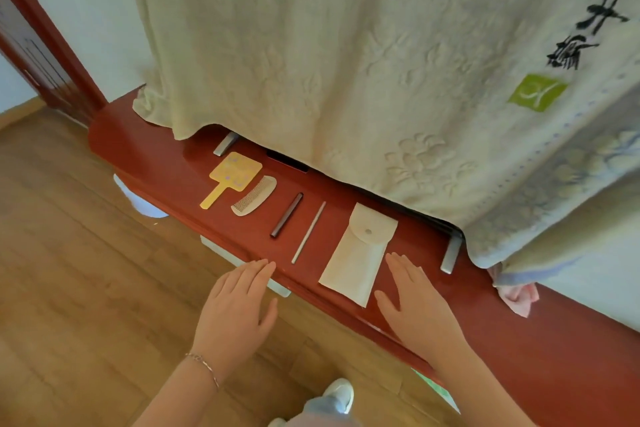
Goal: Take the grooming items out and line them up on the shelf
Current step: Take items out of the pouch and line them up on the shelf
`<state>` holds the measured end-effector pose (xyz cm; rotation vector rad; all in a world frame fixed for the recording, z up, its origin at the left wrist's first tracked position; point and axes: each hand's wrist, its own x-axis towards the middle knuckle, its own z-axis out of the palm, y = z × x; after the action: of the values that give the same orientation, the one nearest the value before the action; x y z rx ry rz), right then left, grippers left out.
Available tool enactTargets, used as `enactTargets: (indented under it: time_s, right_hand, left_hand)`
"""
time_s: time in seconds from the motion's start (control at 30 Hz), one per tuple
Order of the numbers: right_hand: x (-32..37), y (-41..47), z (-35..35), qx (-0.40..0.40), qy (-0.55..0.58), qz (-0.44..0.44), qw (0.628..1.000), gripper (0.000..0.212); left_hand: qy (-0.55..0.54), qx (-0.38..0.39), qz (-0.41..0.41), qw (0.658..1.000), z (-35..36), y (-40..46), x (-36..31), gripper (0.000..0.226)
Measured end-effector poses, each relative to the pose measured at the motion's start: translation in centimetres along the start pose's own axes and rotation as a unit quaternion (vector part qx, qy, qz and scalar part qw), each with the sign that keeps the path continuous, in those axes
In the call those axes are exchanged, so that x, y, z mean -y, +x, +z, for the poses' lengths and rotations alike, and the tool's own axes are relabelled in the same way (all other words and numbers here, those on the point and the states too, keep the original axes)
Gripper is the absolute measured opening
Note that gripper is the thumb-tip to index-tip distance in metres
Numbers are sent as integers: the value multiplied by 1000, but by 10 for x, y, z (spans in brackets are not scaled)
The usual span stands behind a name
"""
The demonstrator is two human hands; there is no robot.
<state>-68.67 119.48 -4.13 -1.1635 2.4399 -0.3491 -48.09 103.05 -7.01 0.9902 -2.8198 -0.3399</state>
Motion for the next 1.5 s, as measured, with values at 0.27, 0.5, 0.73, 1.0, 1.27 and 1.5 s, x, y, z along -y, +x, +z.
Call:
enactTargets:
  time_s: [0.27,0.5,0.73,1.0,1.27,1.5]
  right_hand:
    - [-15,30,7,35,6,1,999,63]
    - [-19,49,9,46,22,20,998,63]
    - [3,63,14,55,47,67,995,60]
    - [68,103,22,-19,98,65,993,51]
    - [95,140,35,-26,306,189,933,24]
    - [107,151,29,-33,535,219,815,15]
  left_hand:
    - [29,20,55,998,19,57,-20,46]
    - [42,43,73,996,32,95,-16,51]
    - [-14,53,60,997,47,141,11,37]
    - [-21,167,0,986,58,188,36,41]
    - [-132,148,95,975,38,197,53,28]
    - [-253,101,159,949,12,181,44,27]
